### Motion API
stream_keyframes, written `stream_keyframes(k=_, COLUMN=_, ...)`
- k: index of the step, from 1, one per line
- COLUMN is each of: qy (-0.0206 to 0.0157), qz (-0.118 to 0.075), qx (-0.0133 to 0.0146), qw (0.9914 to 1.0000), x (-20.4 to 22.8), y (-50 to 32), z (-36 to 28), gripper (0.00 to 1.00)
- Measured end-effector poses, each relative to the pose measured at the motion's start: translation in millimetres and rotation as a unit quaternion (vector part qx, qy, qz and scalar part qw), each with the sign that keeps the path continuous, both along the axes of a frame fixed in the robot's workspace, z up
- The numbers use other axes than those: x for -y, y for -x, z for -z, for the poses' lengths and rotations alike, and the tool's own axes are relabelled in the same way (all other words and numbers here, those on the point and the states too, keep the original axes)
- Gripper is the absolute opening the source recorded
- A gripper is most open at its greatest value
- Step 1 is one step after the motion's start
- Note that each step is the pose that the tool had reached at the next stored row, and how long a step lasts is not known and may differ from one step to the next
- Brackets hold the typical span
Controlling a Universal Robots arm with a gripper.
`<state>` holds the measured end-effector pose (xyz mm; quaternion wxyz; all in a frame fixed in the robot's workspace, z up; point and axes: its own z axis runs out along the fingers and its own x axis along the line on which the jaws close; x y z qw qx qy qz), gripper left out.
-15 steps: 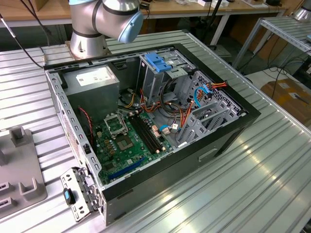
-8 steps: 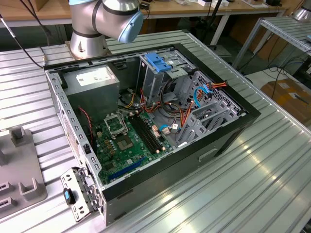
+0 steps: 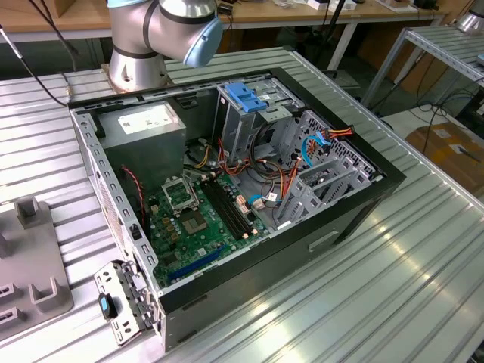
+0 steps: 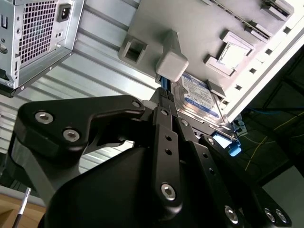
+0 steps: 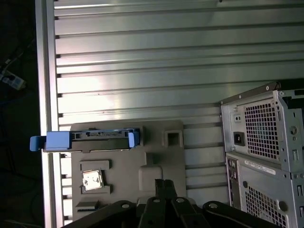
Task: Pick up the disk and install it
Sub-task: 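Reach for the disk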
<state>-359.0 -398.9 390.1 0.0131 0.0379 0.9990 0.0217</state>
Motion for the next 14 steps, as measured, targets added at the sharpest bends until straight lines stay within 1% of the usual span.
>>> stream_keyframes(k=7, qy=0.0, qz=0.0, qx=0.0, qw=1.0, x=0.0, y=6.7, z=0.5, gripper=0.11)
stream_keyframes(k=14, qy=-0.0001, qz=0.0, qx=0.0, qw=1.0, x=0.0, y=9.8, z=0.7, gripper=0.11)
